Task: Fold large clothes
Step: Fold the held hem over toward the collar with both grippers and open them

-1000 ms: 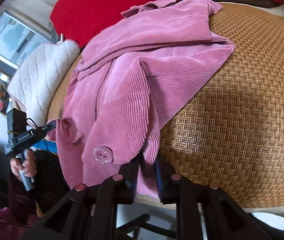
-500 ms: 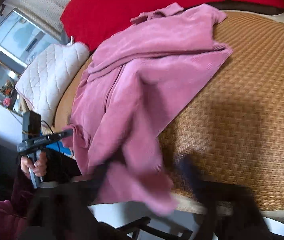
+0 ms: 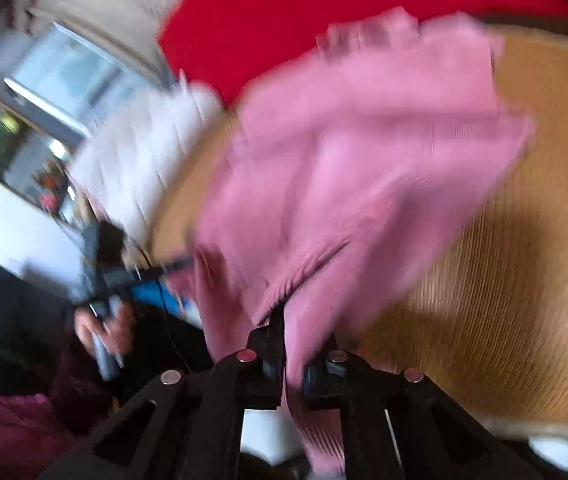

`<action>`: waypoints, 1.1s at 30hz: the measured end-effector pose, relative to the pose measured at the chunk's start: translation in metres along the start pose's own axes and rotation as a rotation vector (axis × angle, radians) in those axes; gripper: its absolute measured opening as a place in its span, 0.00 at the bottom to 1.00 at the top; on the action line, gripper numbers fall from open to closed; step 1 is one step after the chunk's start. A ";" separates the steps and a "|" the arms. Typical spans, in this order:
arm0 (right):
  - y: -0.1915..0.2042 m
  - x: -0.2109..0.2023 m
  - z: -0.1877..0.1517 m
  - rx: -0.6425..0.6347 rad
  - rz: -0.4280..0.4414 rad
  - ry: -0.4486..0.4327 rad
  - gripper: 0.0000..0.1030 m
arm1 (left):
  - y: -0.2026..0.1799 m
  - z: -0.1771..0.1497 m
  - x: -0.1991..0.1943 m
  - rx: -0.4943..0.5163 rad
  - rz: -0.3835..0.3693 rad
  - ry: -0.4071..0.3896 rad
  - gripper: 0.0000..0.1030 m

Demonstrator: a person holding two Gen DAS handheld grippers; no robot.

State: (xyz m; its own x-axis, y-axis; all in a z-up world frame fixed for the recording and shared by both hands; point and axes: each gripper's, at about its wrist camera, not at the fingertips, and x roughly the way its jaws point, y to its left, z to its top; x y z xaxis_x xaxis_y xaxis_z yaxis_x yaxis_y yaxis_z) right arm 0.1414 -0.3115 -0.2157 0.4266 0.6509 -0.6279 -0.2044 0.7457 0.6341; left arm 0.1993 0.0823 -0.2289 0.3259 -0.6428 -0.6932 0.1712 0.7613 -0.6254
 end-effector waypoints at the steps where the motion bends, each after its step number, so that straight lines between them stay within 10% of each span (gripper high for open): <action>1: 0.001 -0.014 0.017 0.002 0.006 -0.063 0.06 | -0.004 0.011 -0.006 0.005 -0.016 -0.018 0.06; 10: -0.093 -0.077 0.152 0.205 -0.055 -0.454 0.06 | -0.041 0.173 0.010 0.038 -0.077 -0.170 0.06; 18: -0.126 -0.030 0.160 0.256 0.028 -0.213 0.10 | -0.018 0.206 0.083 -0.030 -0.010 -0.170 0.06; 20: -0.119 -0.023 0.152 0.211 -0.003 -0.188 0.28 | -0.014 0.207 0.088 -0.031 0.033 -0.168 0.06; 22: -0.111 -0.018 0.141 0.169 -0.059 -0.189 0.91 | -0.006 0.201 0.089 -0.045 0.028 -0.174 0.06; 31: -0.112 -0.023 0.144 0.149 -0.024 -0.290 0.92 | -0.007 0.197 0.084 -0.034 0.033 -0.209 0.06; 33: -0.104 -0.009 0.145 0.096 -0.136 -0.260 0.92 | -0.006 0.196 0.081 -0.027 0.037 -0.209 0.06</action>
State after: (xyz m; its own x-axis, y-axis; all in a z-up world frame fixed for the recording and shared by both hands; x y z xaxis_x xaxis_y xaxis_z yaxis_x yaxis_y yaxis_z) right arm 0.2864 -0.4160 -0.2108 0.6577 0.4788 -0.5815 -0.0509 0.7984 0.5999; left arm 0.4069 0.0423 -0.2110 0.5176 -0.5811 -0.6281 0.1320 0.7795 -0.6124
